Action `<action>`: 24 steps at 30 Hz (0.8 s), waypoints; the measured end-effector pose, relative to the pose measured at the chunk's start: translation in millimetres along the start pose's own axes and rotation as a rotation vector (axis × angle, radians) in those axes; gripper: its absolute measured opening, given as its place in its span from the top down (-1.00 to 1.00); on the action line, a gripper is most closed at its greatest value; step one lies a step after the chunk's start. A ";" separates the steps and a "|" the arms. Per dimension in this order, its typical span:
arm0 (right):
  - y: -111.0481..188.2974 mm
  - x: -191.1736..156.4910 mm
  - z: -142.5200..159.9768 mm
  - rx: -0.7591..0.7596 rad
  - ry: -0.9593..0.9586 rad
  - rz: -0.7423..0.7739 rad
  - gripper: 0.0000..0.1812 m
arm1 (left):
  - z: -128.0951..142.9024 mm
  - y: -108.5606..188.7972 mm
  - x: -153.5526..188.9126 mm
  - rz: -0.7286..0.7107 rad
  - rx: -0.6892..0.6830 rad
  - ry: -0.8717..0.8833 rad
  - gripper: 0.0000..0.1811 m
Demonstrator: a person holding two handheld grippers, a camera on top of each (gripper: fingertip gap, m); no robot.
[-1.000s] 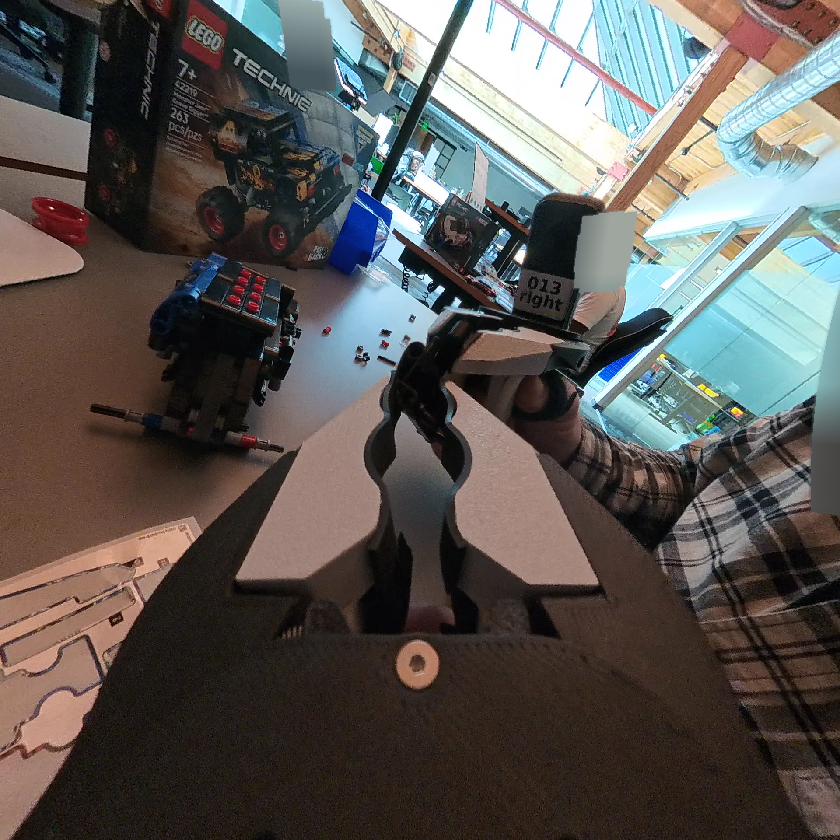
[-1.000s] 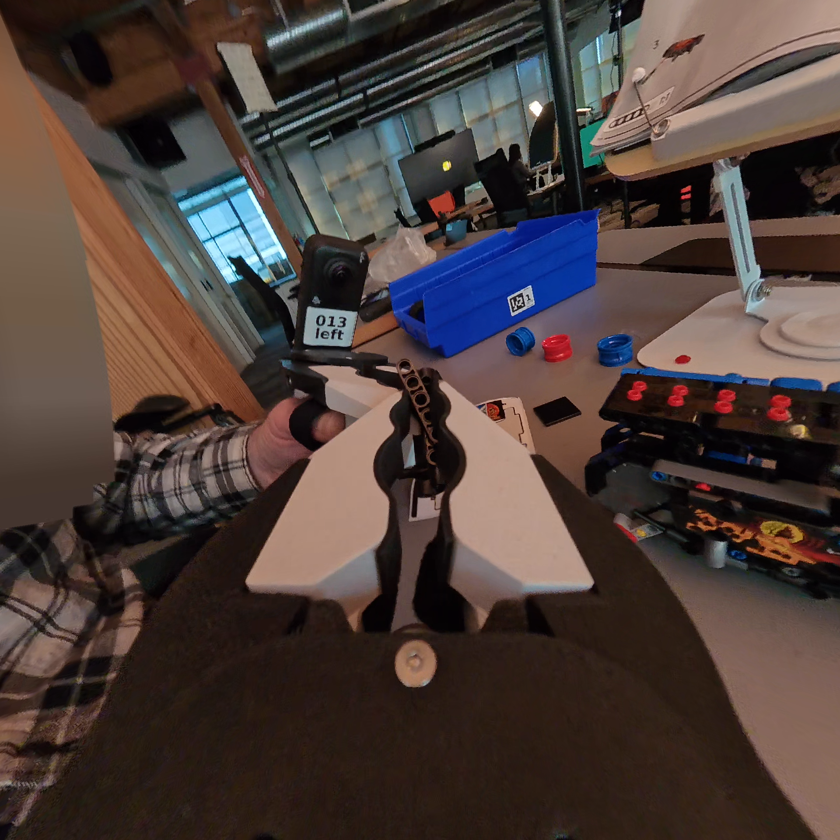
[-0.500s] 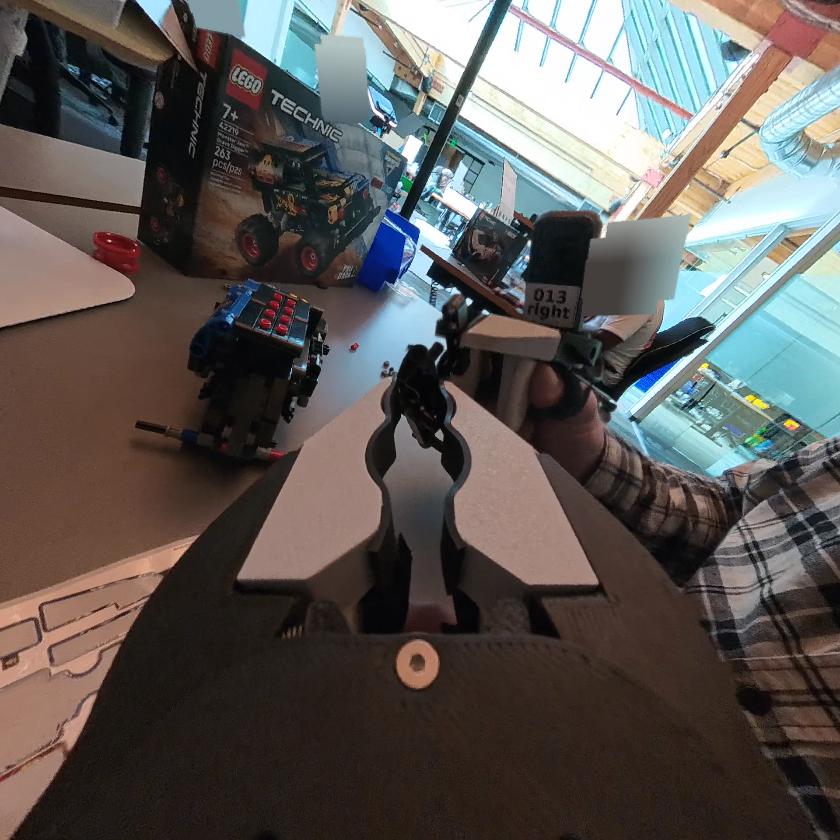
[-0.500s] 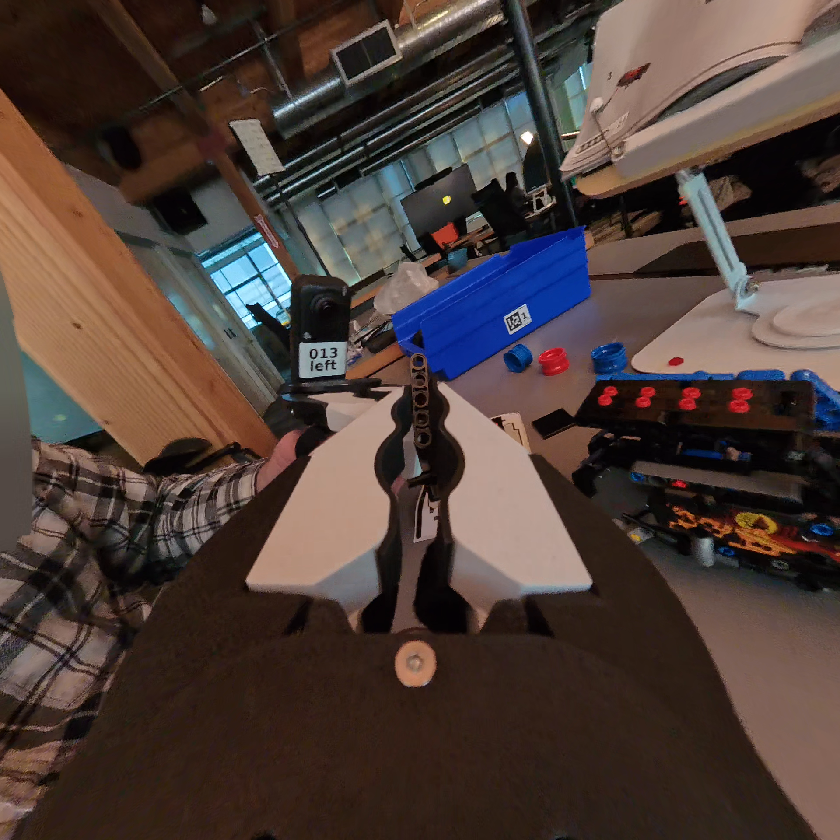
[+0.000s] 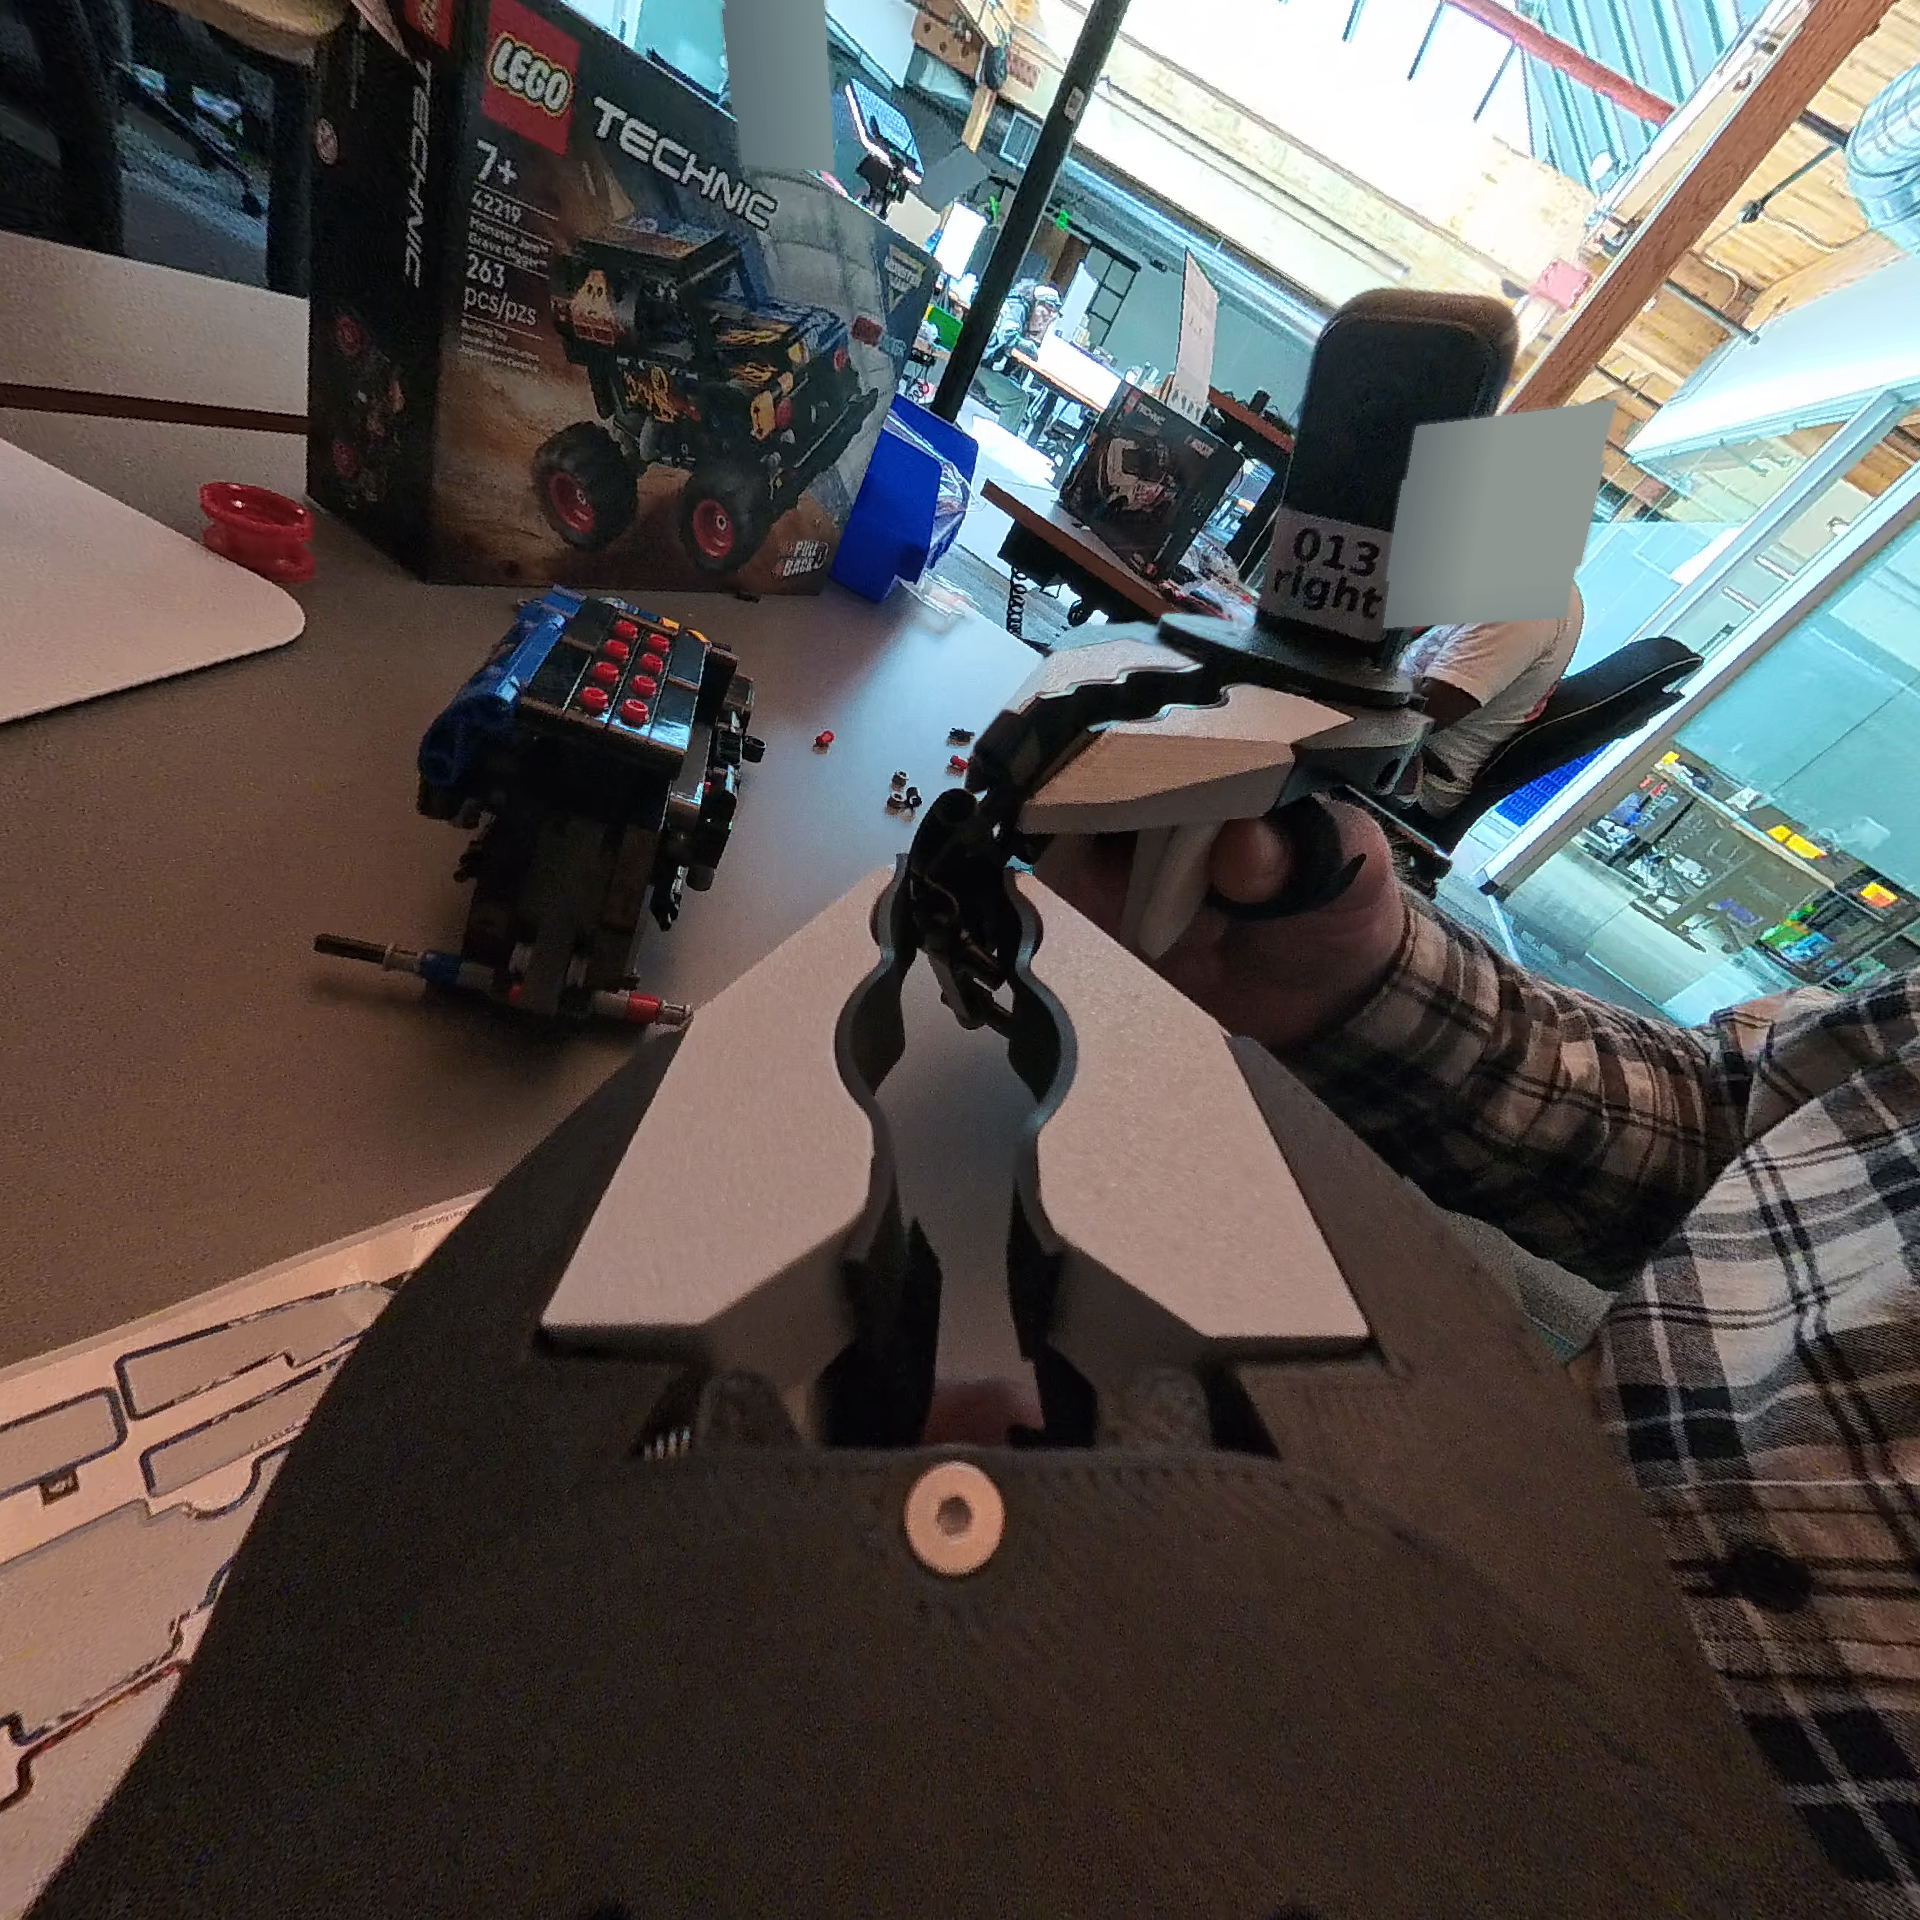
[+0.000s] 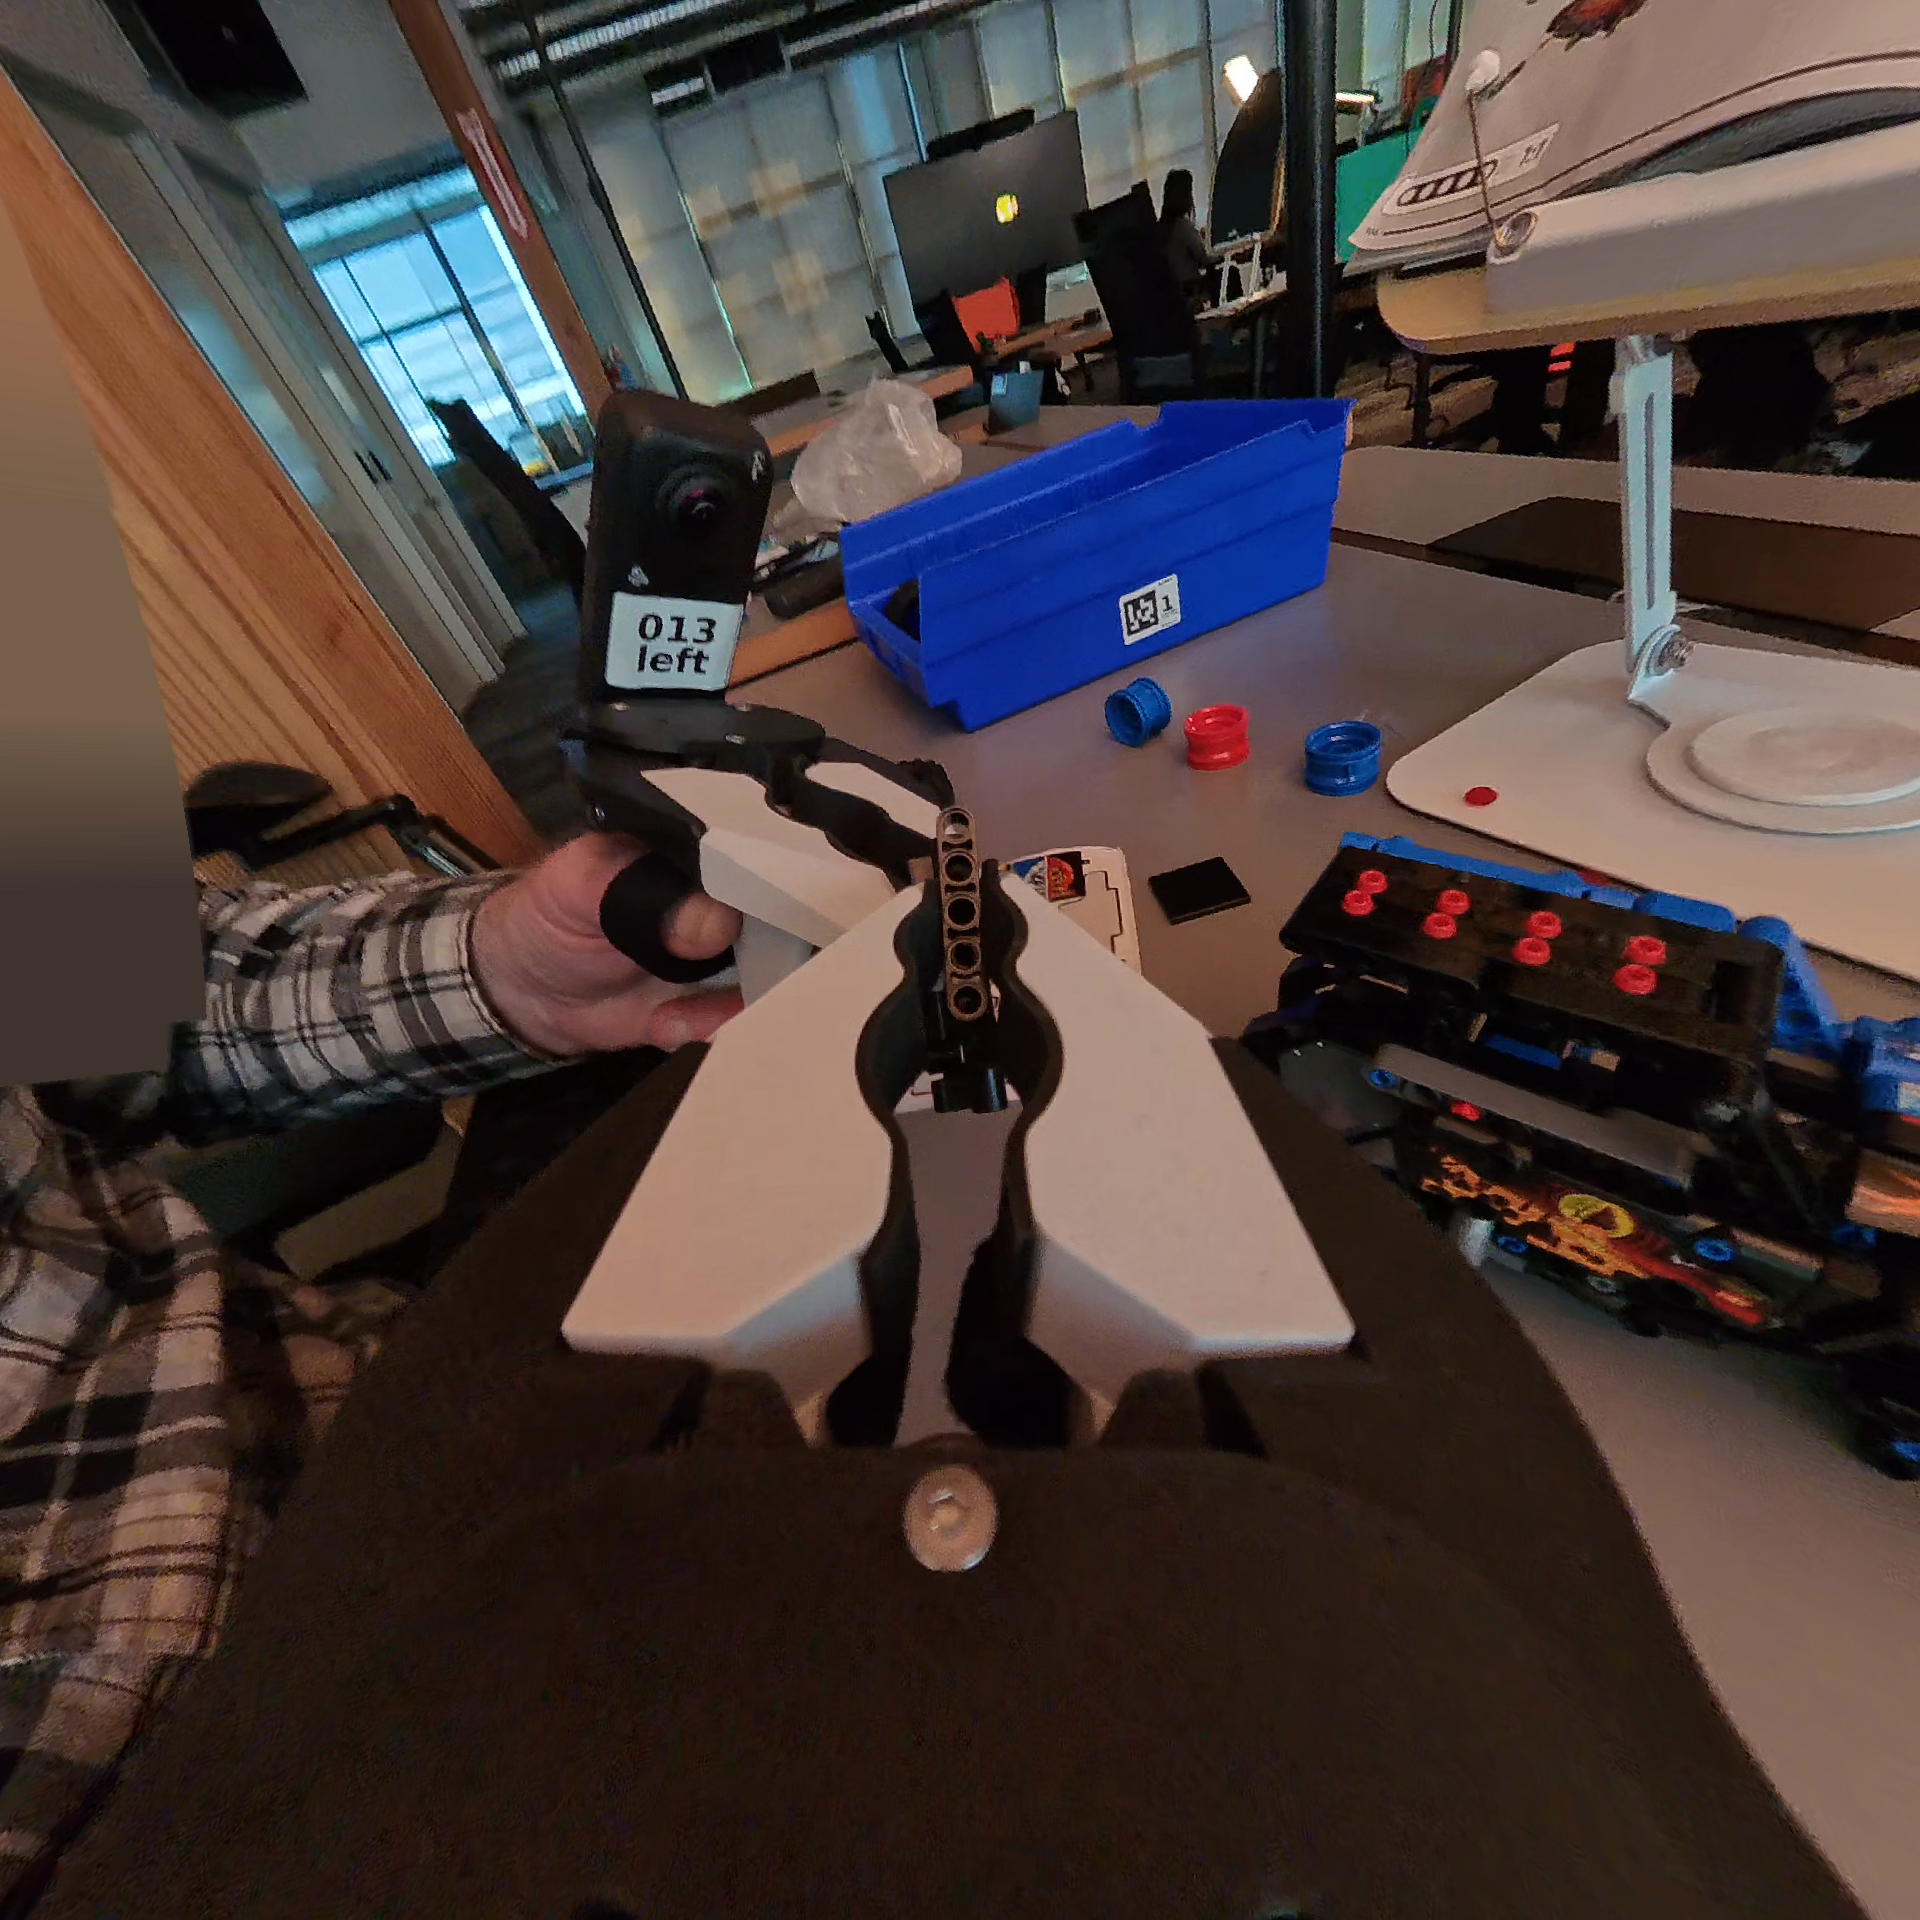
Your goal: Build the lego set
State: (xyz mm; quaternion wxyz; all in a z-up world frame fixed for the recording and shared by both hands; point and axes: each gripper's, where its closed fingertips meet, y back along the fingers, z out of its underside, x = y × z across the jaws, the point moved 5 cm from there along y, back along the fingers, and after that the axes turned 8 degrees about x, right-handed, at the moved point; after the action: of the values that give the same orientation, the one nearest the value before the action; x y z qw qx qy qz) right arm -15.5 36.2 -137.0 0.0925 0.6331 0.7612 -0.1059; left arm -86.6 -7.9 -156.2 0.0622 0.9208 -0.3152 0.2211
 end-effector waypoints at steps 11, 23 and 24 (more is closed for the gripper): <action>1.4 -1.4 -0.7 -0.093 0.115 0.014 0.95 | -1.1 -0.8 1.0 -0.015 -0.005 -0.065 0.85; 1.9 -4.4 -5.4 -0.056 0.060 -0.075 0.95 | -3.7 0.1 6.3 0.057 0.044 0.009 0.86; 1.9 -4.9 -5.6 -0.074 0.083 -0.076 0.94 | -3.3 0.4 6.5 0.058 0.039 0.000 0.86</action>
State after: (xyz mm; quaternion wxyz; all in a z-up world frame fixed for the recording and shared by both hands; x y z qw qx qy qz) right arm -12.9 33.5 -130.4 0.0803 0.6035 0.7914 -0.0549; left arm -83.4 -10.9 -150.3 0.0381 0.9123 -0.3374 0.2291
